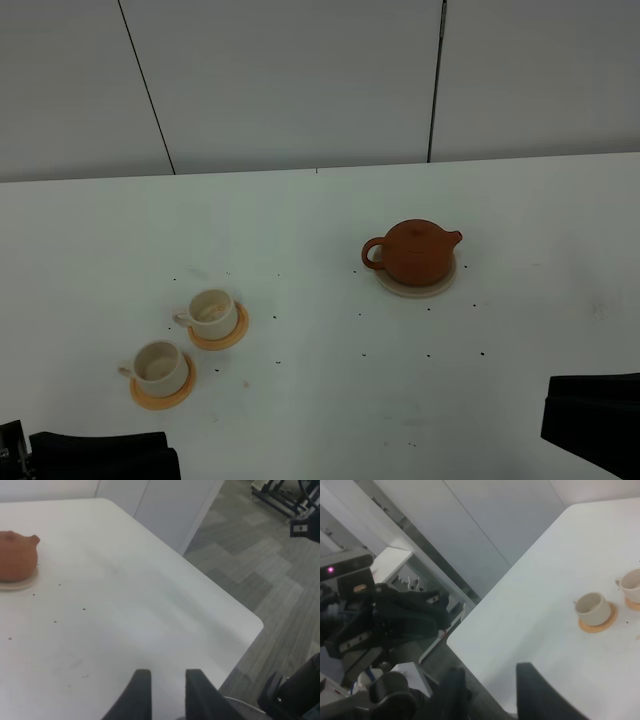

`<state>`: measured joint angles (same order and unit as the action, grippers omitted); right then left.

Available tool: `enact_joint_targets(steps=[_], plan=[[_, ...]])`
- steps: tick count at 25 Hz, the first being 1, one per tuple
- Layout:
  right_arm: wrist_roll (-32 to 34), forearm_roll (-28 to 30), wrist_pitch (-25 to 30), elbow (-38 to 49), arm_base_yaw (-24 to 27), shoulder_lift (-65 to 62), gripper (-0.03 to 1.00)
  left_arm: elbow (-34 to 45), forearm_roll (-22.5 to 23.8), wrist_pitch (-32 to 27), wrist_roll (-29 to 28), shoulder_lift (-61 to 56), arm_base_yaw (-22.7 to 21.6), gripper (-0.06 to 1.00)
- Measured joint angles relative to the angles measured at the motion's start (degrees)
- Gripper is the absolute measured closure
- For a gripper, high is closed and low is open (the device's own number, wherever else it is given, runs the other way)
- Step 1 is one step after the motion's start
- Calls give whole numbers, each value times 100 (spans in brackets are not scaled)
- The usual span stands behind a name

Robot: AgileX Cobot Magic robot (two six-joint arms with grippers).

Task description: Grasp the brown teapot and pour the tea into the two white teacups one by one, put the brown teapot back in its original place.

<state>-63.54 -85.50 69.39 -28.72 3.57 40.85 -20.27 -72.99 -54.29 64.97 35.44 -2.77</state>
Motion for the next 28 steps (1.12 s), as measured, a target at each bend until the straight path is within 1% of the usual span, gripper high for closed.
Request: enact_joint_targets(steps=[3, 6, 9, 11, 15, 16, 18, 21, 23, 25, 28], plan=[[0, 33, 0, 0, 0, 0, 73, 0, 0, -5, -52, 0, 0, 70], [0, 222, 0, 0, 0, 0, 73, 0, 0, -5, -132, 0, 0, 70], [0, 294, 0, 0, 0, 0, 73, 0, 0, 30, -452, 0, 0, 70], [0, 299, 0, 0, 0, 0, 73, -24, 14, 166, -585, 0, 0, 70], [0, 299, -9, 0, 0, 0, 73, -188, 32, 499, -658, 0, 0, 70], [0, 299, -58, 0, 0, 0, 73, -227, 32, 571, -665, 0, 0, 70], [-12, 299, -323, 0, 0, 0, 73, -338, 85, 732, -677, 0, 0, 70], [-25, 299, -814, 0, 0, 0, 73, -527, 416, 1023, -825, 0, 0, 70], [-45, 301, -958, 0, 0, 3, 73, -641, 795, 1243, -1071, 0, 0, 70], [-64, 404, -1059, 0, 0, 49, 73, -752, 1250, 1445, -1428, 0, 0, 70], [-70, 600, -1096, 0, 0, 260, 73, -904, 2192, 1599, -2199, 0, 0, 70]])
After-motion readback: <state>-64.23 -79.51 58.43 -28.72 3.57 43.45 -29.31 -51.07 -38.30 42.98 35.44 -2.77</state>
